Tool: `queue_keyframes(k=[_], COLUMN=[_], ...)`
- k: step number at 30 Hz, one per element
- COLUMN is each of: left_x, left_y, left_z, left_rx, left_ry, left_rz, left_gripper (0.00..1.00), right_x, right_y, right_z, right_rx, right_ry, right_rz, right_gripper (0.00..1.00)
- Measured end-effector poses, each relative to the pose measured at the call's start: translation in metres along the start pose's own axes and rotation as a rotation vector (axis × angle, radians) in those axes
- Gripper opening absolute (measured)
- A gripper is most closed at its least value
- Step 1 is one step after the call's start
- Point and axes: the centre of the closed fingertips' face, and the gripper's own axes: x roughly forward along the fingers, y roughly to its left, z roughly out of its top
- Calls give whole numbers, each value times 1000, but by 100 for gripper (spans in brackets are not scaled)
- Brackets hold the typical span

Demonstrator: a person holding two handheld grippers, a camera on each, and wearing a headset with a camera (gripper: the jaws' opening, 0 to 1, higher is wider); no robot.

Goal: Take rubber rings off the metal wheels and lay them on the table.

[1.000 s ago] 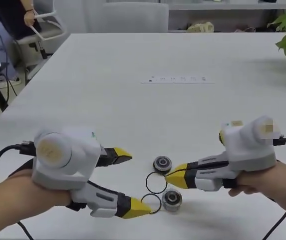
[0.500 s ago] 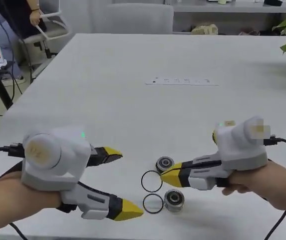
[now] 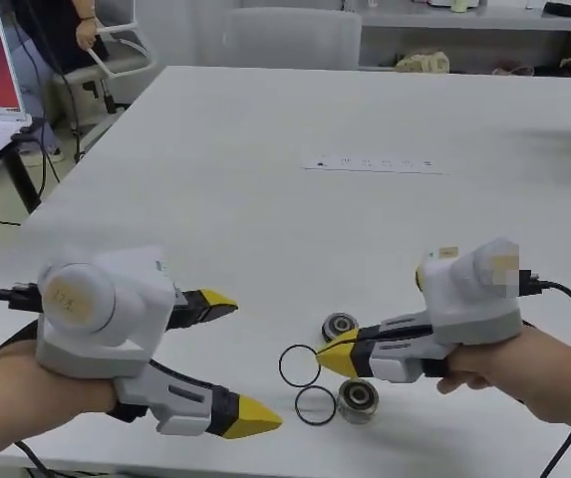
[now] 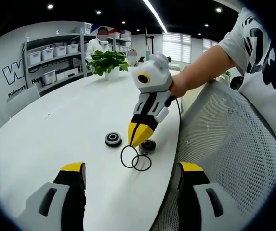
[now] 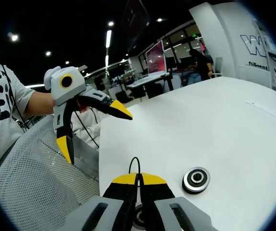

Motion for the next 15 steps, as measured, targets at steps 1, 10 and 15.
queue_keyframes(k=[1,10,15], left_x=[0,-3,-2], left_y=[0,3,4], left_z=[0,-4,-4], left_rx=[-1,-8,-9], left_ry=[0,7,7], left_rz=[1,7,7], left_gripper=[76,76,76], right_x=[1,9,10], right_y=[0,-1,-2], right_z=[-1,-5,-7], right_rx=[0,-11,-26], right_ry=[3,26,35], right_rz=[1,1,-5], right_gripper=[0,0,0])
